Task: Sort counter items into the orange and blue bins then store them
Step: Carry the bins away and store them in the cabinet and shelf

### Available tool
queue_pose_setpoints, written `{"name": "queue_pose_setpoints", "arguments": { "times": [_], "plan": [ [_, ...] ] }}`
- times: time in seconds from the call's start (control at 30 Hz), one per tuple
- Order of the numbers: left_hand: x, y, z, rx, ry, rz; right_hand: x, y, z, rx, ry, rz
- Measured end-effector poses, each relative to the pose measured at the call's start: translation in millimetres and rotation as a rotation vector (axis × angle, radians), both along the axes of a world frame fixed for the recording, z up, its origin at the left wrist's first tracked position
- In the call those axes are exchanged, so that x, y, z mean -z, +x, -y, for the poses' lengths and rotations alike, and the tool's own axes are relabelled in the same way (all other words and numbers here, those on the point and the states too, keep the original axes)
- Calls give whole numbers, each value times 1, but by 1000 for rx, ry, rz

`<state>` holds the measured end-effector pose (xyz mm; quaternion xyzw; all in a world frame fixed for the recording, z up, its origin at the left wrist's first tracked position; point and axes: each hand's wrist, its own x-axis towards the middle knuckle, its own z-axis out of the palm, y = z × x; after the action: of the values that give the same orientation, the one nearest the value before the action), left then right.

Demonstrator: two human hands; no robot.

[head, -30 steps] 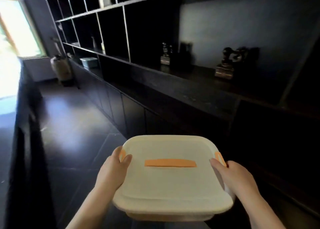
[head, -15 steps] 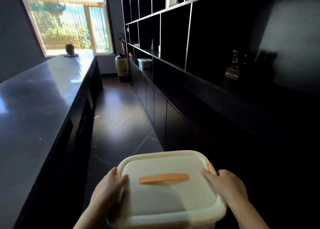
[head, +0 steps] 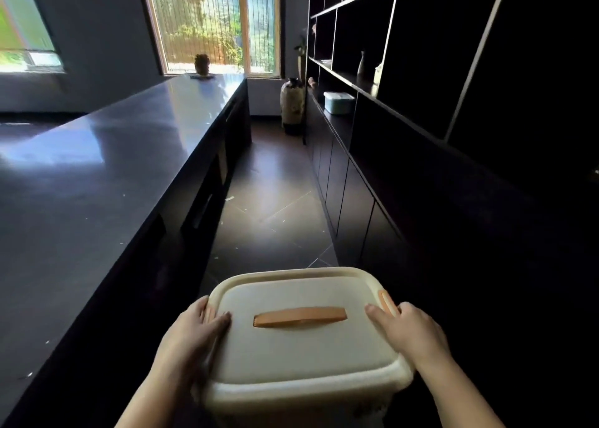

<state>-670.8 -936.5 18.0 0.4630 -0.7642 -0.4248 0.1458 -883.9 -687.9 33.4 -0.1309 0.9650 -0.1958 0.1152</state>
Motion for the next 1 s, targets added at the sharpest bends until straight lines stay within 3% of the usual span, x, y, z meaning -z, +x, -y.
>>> {"name": "queue_pose_setpoints", "arguments": {
  "times": [0.3, 0.53, 0.77, 1.0],
  "plan": [
    [-9, -124, 171, 51, -35, 35, 0, -104, 164, 52, -97, 34],
    [-34, -243, 266, 140, -8, -28, -12, -186, 231, 162, -125, 39],
    [-17, -357, 336, 168, -12, -9, -11, -311, 310, 151, -138, 29],
    [-39, -473, 422, 116, -23, 11, -27, -452, 411, 79, -194, 47]
  ]
}}
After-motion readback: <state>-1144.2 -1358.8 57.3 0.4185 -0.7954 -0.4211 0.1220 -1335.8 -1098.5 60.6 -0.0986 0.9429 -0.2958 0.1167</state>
